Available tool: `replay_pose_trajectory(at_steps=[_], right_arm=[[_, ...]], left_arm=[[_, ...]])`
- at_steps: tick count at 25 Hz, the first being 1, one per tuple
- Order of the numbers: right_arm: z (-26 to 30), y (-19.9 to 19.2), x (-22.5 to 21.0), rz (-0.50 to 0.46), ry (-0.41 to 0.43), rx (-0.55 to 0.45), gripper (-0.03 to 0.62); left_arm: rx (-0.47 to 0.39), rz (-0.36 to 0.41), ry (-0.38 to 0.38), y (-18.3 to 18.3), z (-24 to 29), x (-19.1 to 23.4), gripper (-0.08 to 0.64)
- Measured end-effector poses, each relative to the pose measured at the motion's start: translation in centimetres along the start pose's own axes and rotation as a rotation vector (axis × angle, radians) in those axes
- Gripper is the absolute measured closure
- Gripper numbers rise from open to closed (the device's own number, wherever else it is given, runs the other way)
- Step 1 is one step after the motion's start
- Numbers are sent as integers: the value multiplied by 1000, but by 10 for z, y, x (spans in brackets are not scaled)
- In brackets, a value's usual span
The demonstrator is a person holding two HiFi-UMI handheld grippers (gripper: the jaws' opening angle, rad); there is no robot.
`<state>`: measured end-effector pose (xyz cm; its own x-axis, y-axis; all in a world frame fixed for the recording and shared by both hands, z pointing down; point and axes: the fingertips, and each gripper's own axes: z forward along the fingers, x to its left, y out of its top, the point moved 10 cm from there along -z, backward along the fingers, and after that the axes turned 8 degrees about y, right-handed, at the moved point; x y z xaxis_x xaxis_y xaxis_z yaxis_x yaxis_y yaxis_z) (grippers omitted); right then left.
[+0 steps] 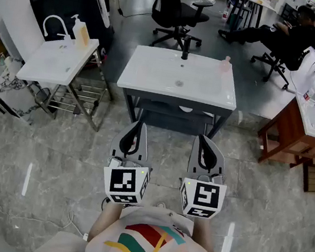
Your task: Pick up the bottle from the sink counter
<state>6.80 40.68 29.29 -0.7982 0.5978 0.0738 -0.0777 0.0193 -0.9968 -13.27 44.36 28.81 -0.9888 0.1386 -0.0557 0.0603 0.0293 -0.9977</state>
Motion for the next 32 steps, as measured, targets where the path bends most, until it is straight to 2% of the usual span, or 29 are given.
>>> replay_pose_trajectory(at_steps=[9, 16, 32], right_arm=[[-2, -2, -6, 7, -2, -3, 580], [-3, -2, -10, 38, 46, -51, 580], [18, -8, -22, -11, 75, -27, 580]], left_arm=[[4, 6, -11, 1, 0, -6, 541], [2, -2, -18, 0, 5, -12, 541], [-9, -49, -33, -12, 34, -18, 541]])
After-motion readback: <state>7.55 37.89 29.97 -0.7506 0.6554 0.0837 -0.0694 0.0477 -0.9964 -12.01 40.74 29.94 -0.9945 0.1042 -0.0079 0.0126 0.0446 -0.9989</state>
